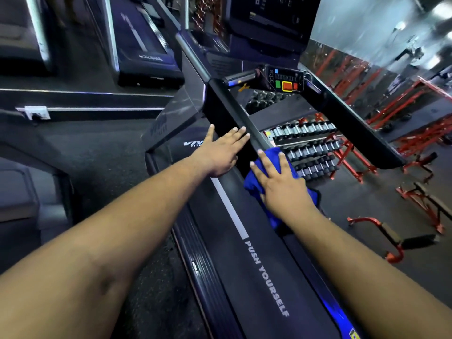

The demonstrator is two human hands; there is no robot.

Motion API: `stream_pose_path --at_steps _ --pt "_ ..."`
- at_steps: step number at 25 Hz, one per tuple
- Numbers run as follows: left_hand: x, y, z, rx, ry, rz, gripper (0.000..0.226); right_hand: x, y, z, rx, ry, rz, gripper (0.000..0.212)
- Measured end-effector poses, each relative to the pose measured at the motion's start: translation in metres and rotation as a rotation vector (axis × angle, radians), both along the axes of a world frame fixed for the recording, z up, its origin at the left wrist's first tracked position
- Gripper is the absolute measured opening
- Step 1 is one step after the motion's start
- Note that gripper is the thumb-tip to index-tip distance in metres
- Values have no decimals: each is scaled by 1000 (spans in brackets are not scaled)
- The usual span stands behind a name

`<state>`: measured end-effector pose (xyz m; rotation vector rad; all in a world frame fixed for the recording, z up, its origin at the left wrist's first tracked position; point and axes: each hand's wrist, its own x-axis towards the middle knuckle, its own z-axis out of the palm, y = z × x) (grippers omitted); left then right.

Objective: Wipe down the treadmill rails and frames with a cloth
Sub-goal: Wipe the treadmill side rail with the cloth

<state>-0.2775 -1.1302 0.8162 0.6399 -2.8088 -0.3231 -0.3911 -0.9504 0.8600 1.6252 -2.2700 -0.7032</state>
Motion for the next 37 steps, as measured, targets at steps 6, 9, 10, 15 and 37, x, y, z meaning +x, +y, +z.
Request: stream_pose_path --at_steps 6,9,10,15,37 --pt "-4 -12 7 -5 -19 -6 73 -18 27 2 -150 -252 33 81" --pt "-9 -23 6 -53 -39 -50 71 -34 18 0 -208 -364 0 83" --pt "-12 -28 8 -54 -36 -48 72 -37 -8 2 -209 -388 -29 82" --pt "-21 -56 25 -47 -29 14 75 -32 -94 16 -205 -530 -50 83" --pt "-100 -262 53 -333 -69 -729 70 -28 -192 22 -306 -507 -334 91"
